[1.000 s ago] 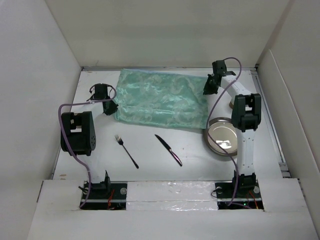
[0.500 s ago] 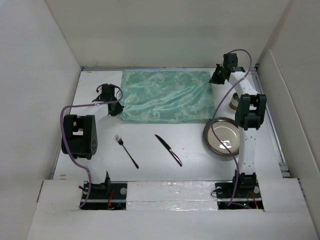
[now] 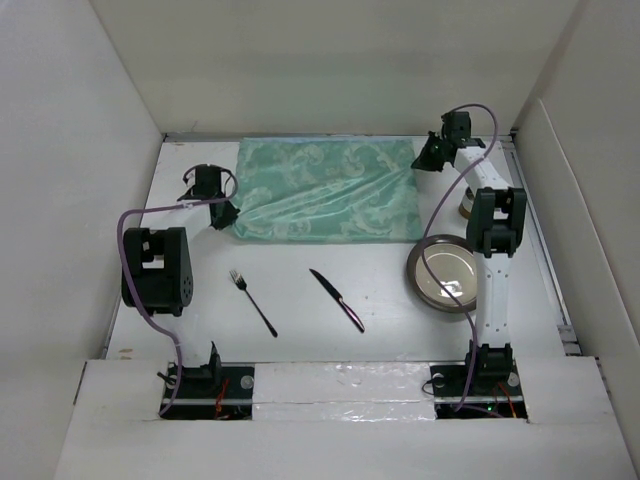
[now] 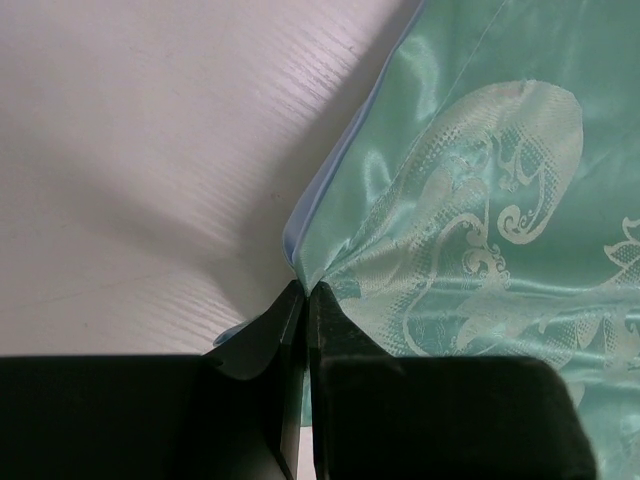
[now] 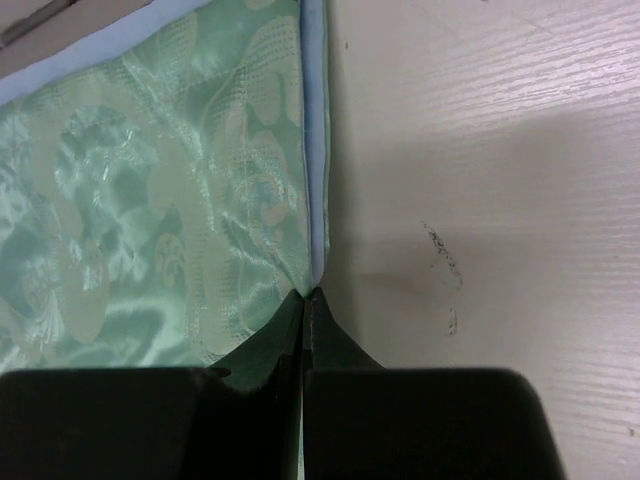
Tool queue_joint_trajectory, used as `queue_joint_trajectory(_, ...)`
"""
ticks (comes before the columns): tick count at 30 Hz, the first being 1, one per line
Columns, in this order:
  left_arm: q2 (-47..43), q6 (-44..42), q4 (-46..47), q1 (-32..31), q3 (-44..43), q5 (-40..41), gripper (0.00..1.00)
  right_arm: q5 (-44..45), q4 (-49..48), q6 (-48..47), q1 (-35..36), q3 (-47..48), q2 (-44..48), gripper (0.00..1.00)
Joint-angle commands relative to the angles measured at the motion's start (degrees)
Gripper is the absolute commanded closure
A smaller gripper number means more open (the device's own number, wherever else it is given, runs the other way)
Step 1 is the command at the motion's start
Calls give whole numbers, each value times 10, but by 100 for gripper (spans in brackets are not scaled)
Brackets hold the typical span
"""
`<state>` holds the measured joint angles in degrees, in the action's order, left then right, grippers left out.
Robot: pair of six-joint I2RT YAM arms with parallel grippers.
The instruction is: Set the dinner table for one person
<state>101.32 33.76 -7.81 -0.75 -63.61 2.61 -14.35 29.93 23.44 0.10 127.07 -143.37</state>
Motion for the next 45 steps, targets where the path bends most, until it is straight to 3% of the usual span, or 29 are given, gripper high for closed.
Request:
queue_joint_trajectory(1,-5,-15,-9,-11,5,22,100,21,-52,12,-9,-31,27,99)
queue_joint_trajectory(3,0,-12,-28,-18,-4,40,100,18,-70,15,-9,-63,49,79)
queue_joint_trajectory(4,2,-8,-33,-18,-7,42,100,14,-83,16,-9,-69,56,58)
queue_joint_trajectory(6,-5,-3,-37,-18,-5,45,86,-5,-87,15,-9,-67,77,44)
queue_joint_trajectory(8,-26,3,-35,-18,-1,50,74,-24,-75,10,-9,-56,91,40)
queue_joint_trajectory(15,-100,19,-39,-18,31,26,72,-41,-79,5,24,-86,216,39)
queue_joint_trajectory(18,-160,26,-34,-18,54,18,74,-52,-98,-3,42,-172,306,52)
queue_joint_trajectory(19,-208,27,-27,-18,69,14,76,-48,-126,-9,48,-205,370,73)
queue_joint_trajectory(21,-268,25,-2,-18,83,-21,92,-20,-152,-9,64,-326,445,100)
queue_joint_trajectory(22,-335,19,14,-18,106,-50,99,-10,-186,-4,64,-374,487,100)
queue_joint_trajectory(23,-369,16,44,-18,115,-91,100,2,-215,0,74,-430,586,100)
queue_joint_trajectory(25,-466,12,64,-18,147,-121,100,46,-275,31,88,-606,696,100)
queue_joint_trajectory(26,-495,12,89,-18,158,-157,100,70,-286,39,88,-658,807,100)
queue_joint_trajectory(27,-544,11,99,-18,172,-178,100,93,-286,63,96,-753,861,100)
queue_joint_trajectory(29,-574,-2,105,-18,202,-242,100,131,-246,95,96,-835,966,100)
queue_joint_trajectory(30,-584,-10,103,-18,211,-263,100,182,-225,106,96,-870,1063,100)
queue_joint_trajectory(33,-607,-56,80,-18,245,-334,100,282,-39,157,69,-958,1193,100)
queue_joint_trajectory(37,-634,-89,50,-18,264,-366,93,296,43,249,75,-964,1225,100)
queue_joint_trajectory(39,-653,-100,34,-35,256,-371,90,378,61,279,75,-956,1209,100)
queue_joint_trajectory(42,-671,-101,41,-68,252,-375,86,451,70,282,52,-937,1148,77)
queue_joint_trajectory(45,-684,-97,46,-79,256,-393,85,511,56,297,30,-915,1070,39)
